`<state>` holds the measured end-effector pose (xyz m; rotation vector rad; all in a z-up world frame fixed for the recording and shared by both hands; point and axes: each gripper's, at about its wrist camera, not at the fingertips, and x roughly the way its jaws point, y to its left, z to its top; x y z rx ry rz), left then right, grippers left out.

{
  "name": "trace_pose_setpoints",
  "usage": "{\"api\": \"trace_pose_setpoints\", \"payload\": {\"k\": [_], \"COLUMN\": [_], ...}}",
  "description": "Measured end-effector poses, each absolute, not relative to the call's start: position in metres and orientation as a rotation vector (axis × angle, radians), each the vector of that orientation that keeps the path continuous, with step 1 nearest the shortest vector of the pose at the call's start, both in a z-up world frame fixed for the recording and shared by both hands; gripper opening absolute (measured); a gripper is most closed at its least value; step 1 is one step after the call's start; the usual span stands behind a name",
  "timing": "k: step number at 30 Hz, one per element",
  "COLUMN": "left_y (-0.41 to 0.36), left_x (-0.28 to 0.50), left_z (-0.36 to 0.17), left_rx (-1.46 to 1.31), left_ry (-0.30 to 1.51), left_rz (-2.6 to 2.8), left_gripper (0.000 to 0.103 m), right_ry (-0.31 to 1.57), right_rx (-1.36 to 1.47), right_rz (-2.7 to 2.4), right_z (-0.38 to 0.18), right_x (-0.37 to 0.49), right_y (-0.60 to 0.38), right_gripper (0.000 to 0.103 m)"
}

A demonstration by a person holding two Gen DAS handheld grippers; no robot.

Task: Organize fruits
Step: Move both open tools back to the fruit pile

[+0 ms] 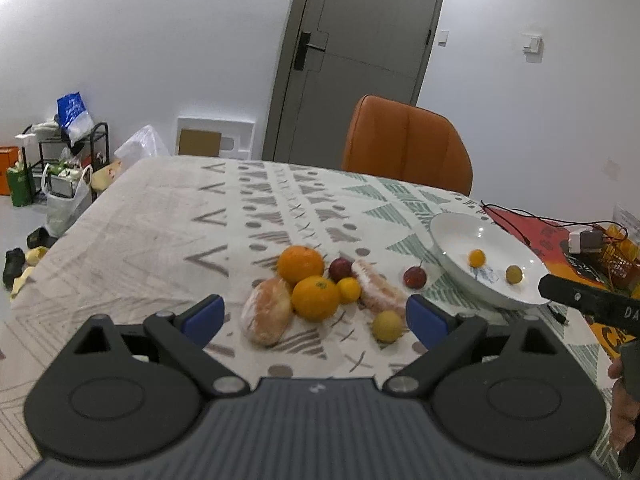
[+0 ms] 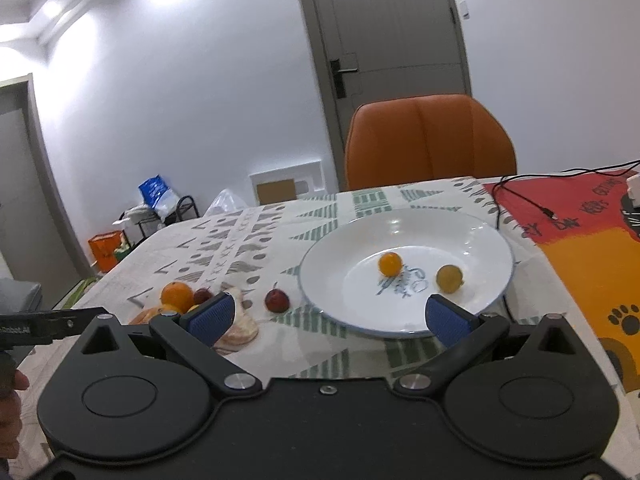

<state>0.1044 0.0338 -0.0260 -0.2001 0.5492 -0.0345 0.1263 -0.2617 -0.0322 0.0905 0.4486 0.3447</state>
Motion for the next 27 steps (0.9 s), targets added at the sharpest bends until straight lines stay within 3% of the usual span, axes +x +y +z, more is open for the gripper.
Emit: {"api": "trace_pose_setpoints", "payload": {"k": [12,23,27], "left_y": [0.045,0.055,0.056], "left_x": [0.109,0.129,0.136], "left_z": [-0.038,-0.049,-0.053], "left_rx": [-0.213,-0.234,-0.24], "left_ry": [0.566,0.597,0.61], "left_rz": [-0.058,-0.027,-0.019], "left_gripper": [0.093,0.064,0.059], "right_ry": [0.526,0.539,0.551], "right_rx": [0.109,0.074,0.064], "right_rz": [0.388,0.46,0.488], "right_z": [-0.039,-0.042,-0.043], "right_x": [0.132,0.138,0.143], "right_y": [-0.242,-0.219,-0.212], "right_gripper": [0.103,0.103,0.094]}}
